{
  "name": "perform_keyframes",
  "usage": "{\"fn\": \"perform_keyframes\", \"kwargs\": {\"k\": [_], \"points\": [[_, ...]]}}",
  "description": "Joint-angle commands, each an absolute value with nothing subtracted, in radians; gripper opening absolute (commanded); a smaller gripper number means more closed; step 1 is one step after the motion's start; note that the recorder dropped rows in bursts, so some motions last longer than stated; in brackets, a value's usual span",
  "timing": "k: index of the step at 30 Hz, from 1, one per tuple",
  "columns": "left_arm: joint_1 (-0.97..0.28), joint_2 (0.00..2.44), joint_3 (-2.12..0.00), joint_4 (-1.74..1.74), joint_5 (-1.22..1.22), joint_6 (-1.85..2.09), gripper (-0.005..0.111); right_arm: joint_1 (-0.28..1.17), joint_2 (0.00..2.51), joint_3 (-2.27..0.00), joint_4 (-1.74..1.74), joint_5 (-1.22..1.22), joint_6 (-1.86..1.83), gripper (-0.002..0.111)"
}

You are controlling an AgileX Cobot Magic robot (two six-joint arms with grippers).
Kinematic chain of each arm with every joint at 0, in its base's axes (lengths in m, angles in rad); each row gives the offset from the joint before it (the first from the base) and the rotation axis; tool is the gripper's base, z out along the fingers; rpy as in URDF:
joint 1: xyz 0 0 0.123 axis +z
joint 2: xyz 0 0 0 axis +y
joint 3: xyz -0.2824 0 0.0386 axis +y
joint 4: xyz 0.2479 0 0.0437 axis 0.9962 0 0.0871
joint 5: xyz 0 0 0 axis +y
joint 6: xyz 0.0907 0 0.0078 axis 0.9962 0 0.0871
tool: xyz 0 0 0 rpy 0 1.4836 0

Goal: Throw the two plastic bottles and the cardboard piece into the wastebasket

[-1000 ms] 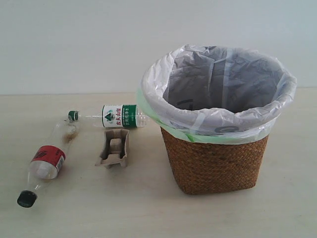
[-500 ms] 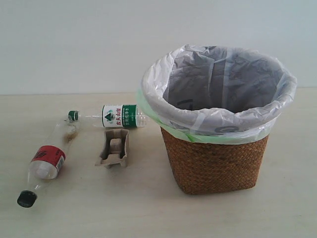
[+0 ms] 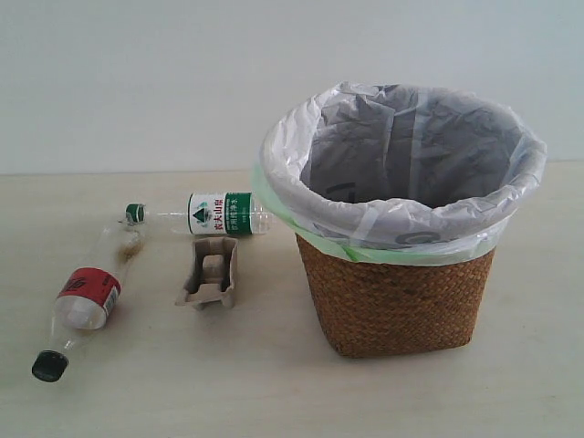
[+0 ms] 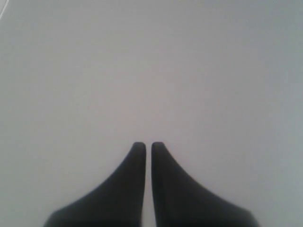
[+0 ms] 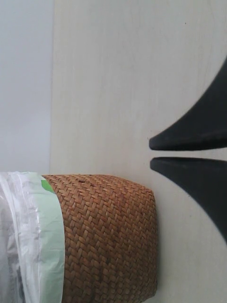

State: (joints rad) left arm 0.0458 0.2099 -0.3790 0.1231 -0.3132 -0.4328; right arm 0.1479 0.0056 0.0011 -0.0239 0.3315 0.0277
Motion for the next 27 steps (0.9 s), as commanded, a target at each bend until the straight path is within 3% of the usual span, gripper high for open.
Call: {"fn": "perform_keyframes", "kwargs": {"k": [1,4,7,10,15,17,27], "points": [[0.049,0.349,-0.565,0.175,-0.138,-0.446,0.004,0.149,0.000,0.000,-0.032,0.324,0.023,0.002],[0.049,0.455,-0.682,0.240,-0.059,-0.446,0.004,0.149,0.000,0.000,-0.032,0.324,0.023,0.002],[0.049,0.557,-0.783,0.280,0.018,-0.446,0.014,0.149,0.000,0.000,-0.032,0.324,0.023,0.002],[0.049,0.662,-0.874,0.280,0.114,-0.435,0.039,0.149,0.000,0.000,-0.032,0.324,0.023,0.002],[0.049,0.828,-0.983,0.276,0.271,-0.323,0.096,0.149,0.000,0.000,-0.032,0.324,0.023,0.002],[0.049,0.890,-1.022,0.245,0.341,-0.294,0.110,0.149,0.000,0.000,-0.032,0.324,0.023,0.002],[0.049,1.213,-1.140,-0.328,0.691,0.300,0.109,0.149,0.000,0.000,-0.032,0.324,0.023,0.002]]}}
